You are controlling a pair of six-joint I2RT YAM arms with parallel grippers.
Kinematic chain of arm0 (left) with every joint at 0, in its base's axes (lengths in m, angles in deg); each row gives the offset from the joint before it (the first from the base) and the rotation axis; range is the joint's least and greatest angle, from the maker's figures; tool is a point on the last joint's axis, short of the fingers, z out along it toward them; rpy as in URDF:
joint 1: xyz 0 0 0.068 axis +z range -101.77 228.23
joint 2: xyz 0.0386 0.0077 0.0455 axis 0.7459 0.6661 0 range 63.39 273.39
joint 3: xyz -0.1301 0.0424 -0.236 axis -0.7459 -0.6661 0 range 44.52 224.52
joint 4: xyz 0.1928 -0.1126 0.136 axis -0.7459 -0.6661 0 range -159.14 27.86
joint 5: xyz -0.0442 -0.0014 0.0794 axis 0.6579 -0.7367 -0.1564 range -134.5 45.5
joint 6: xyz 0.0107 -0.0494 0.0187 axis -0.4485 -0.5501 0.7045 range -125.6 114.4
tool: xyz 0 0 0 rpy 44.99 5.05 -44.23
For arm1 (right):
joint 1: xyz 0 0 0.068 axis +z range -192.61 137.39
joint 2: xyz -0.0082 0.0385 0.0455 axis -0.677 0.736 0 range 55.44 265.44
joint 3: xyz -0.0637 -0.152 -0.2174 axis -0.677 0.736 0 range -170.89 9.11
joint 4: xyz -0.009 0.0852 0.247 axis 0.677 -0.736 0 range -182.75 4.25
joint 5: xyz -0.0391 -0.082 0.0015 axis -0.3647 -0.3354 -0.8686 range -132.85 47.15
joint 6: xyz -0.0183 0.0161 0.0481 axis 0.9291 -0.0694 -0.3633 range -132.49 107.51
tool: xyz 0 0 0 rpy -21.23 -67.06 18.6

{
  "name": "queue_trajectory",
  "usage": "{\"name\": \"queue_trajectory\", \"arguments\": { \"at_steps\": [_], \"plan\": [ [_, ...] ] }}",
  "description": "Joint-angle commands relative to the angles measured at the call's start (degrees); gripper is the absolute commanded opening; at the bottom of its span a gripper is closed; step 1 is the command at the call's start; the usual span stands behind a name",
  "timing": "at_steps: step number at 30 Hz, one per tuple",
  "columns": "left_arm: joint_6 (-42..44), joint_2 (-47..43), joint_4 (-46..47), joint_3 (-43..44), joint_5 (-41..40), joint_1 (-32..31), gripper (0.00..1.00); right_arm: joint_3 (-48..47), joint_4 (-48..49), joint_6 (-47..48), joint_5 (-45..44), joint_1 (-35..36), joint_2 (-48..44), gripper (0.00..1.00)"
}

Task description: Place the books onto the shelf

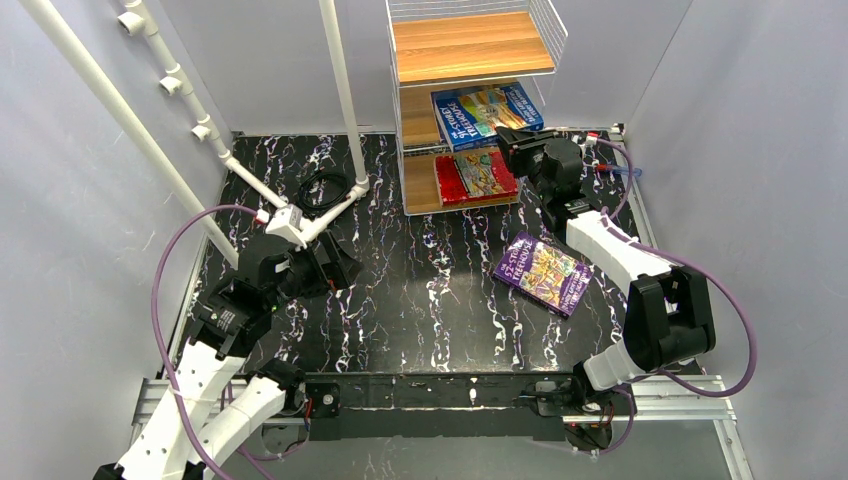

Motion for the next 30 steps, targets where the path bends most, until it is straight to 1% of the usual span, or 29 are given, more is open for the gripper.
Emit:
{"name": "queue_trajectory", "arguments": {
  "at_steps": [1,9,13,16,28,29,30],
  "plan": [
    [0.73,-0.93,-1.93,0.65,-1.07,0.26,0.98,-2.6,6.25,-1.69,-2.51,-0.37,-1.93,0.02],
    [1.52,-1.44,-3.1,1.63,-3.02,0.31,0.98,-6.93,8.24,-4.99,-4.03,-0.27,2.23,0.01],
    [1.68,-1.35,-3.47,2.14,-3.28,0.31,0.98,-7.06,8.69,-5.88,-6.66,-0.23,2.55,0.01],
    [1.73,-1.29,-3.73,2.35,-3.49,0.3,0.98,-7.75,8.44,-5.95,-6.83,-0.19,3.12,0.01],
    [1.3,-1.39,-3.94,1.7,-3.91,0.31,0.98,-5.53,8.75,-7.31,-7.94,0.43,3.74,0.01],
    [1.21,-1.55,-3.95,1.59,-3.95,0.31,0.98,-5.43,8.73,-7.39,-8.0,0.44,3.74,0.03],
    [1.13,-1.67,-3.94,1.44,-3.96,0.31,0.98,-5.32,8.76,-7.62,-7.94,0.46,3.74,0.07]
  ]
}}
